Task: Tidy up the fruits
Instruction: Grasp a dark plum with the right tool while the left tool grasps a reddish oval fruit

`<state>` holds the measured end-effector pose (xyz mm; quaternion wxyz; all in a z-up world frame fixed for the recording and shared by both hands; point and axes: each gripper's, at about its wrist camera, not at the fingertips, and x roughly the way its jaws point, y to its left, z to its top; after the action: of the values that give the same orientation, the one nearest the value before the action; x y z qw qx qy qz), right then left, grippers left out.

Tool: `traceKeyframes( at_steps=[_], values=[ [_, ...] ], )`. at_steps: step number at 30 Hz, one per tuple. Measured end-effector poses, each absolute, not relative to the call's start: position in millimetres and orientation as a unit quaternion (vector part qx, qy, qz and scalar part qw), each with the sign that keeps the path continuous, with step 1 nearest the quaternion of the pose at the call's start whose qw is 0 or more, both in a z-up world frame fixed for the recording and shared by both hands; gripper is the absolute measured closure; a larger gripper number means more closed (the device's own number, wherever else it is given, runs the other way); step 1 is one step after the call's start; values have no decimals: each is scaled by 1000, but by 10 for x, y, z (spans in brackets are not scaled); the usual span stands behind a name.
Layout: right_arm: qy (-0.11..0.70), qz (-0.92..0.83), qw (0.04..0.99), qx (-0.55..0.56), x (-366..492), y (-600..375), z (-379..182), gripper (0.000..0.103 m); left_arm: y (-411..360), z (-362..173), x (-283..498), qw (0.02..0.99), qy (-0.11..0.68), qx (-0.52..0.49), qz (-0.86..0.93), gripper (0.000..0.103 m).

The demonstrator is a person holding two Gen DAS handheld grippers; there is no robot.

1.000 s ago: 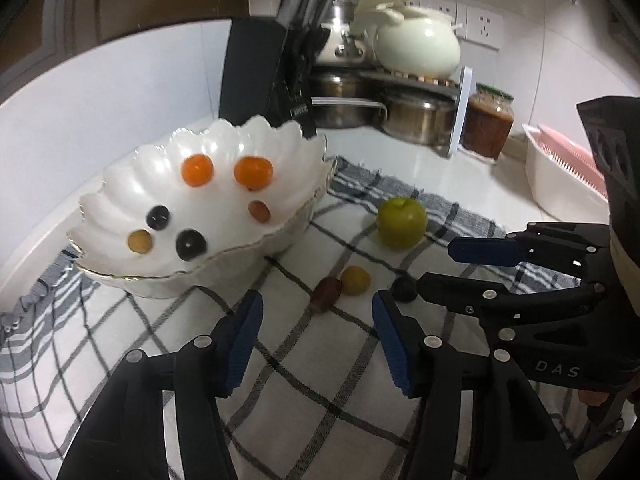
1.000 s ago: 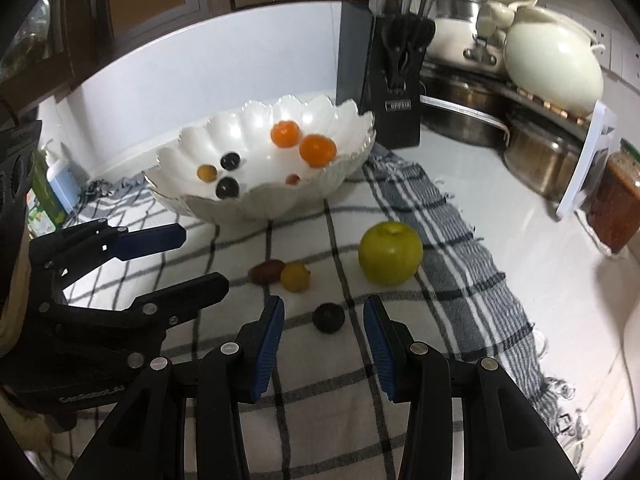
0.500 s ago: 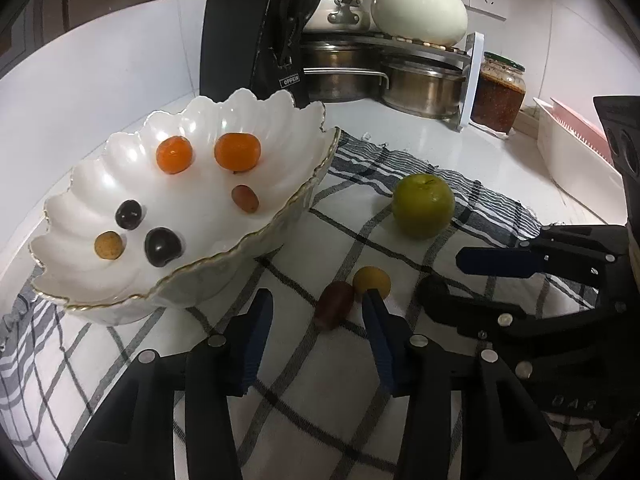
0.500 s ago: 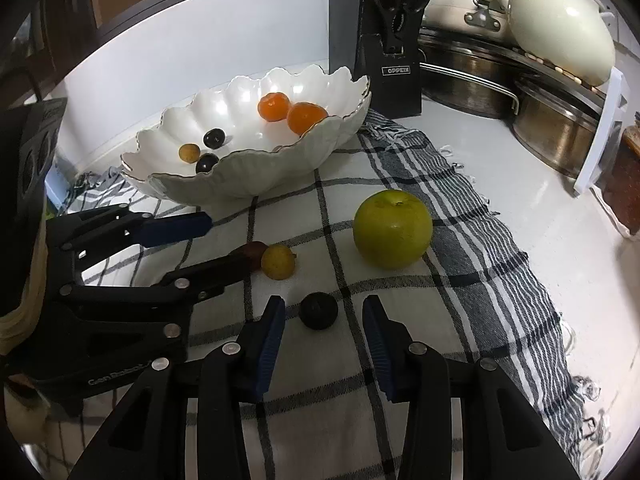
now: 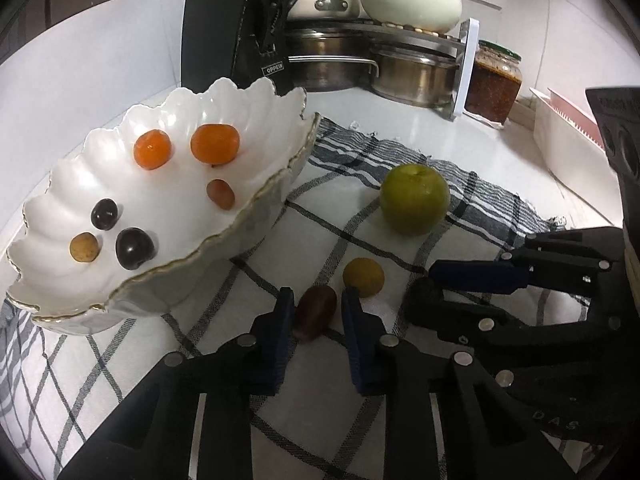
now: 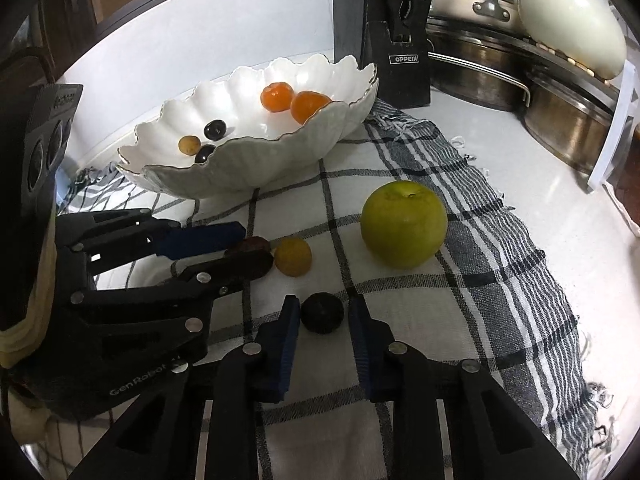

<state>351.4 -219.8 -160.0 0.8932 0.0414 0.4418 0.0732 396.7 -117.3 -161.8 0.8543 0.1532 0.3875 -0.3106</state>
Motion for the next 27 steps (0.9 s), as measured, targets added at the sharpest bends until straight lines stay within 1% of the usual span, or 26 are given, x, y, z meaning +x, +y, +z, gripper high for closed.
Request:
traceKeyframes(
  at_steps=[1, 3, 6, 15, 27],
  values=[
    [442, 73, 893, 41, 3514, -2201, -1601, 77, -1176, -1620, 3959, 854, 387, 155, -311, 82],
    [440, 73, 894, 40, 3512, -2195, -1605, 80, -1174, -1614, 3952, 855, 386, 155, -309, 83],
    [439, 72, 895, 40, 3506, -2196, -1602, 80, -1160, -1608, 3946, 855, 389, 150, -309, 84],
    [427, 76, 900, 45, 3412, -2206, -1475, 81, -1090, -1522, 3828, 861, 392, 134, -295, 84],
    [397, 87, 913, 45, 3259, -2142, -1199, 81, -827, -1280, 3627, 880, 389, 80, -261, 85]
  ],
)
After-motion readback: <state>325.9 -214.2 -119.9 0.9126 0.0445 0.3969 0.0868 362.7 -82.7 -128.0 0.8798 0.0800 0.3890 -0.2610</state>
